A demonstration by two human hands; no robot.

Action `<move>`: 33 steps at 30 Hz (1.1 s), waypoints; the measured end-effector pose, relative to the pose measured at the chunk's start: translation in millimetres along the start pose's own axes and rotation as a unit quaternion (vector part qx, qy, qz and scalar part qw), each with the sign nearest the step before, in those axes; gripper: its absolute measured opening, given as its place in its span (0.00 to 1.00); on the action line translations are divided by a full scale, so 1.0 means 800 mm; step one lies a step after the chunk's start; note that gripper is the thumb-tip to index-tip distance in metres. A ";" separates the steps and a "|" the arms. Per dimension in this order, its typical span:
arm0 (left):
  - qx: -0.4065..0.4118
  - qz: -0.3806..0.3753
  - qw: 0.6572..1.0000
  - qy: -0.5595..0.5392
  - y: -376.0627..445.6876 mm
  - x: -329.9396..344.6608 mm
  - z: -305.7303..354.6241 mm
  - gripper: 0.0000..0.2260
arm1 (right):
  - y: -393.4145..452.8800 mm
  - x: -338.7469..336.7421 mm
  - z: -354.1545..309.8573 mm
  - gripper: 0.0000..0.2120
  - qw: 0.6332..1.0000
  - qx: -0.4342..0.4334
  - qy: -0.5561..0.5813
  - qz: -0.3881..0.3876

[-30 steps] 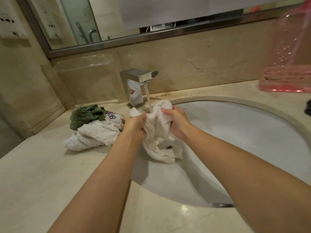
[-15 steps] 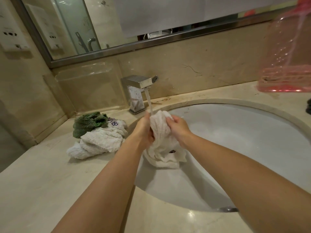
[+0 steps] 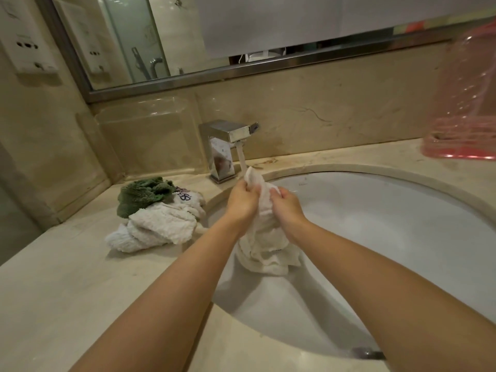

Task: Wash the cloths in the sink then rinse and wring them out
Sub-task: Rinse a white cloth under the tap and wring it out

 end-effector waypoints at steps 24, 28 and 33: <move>-0.094 0.117 0.981 -0.125 0.005 -0.036 -0.001 0.21 | -0.004 -0.005 0.007 0.15 0.996 0.072 0.032 -0.031; -0.132 0.098 0.984 -0.068 0.010 -0.042 -0.013 0.18 | 0.004 -0.021 0.009 0.17 0.994 0.064 0.063 0.061; -0.126 0.121 0.983 -0.052 0.012 -0.044 -0.011 0.18 | 0.013 -0.028 0.008 0.18 0.993 0.043 0.054 0.099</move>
Point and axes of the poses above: each hand's wrist, its own y-axis towards the middle knuckle, its own x-axis out of the palm, z = x × y, the point moved 5 cm from there along y, towards the middle knuckle, and after that the axes turned 7 degrees about z, right-handed, at the moved point
